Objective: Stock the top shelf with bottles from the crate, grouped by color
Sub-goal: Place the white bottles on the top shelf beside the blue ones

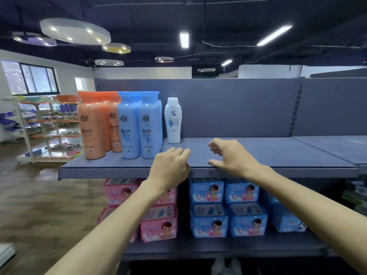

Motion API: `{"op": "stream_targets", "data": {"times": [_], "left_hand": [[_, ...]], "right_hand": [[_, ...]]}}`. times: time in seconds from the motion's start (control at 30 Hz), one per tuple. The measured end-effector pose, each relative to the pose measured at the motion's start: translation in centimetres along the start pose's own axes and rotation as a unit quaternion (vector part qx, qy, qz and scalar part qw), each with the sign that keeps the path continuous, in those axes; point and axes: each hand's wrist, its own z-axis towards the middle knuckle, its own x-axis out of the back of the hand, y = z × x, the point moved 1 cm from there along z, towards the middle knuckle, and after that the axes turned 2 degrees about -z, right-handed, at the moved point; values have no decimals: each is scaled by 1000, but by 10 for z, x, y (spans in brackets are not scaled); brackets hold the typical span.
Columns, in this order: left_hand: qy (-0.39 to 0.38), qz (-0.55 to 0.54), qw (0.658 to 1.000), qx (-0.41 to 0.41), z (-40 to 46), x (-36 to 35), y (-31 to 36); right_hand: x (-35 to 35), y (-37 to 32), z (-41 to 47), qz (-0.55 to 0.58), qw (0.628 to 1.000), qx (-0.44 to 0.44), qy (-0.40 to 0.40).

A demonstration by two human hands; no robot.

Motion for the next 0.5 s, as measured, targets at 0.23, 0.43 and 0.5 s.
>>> {"op": "stream_targets", "data": {"times": [0.23, 0.43, 0.5], "left_hand": [[-45, -42, 998, 6, -54, -18, 26], [-153, -91, 983, 41, -146, -55, 62], [-185, -107, 976, 51, -174, -64, 74]], "right_hand": [[-40, -8, -58, 7, 997, 74, 11], [-109, 13, -137, 5, 996, 67, -60], [-136, 27, -165, 13, 991, 21, -132]]}}
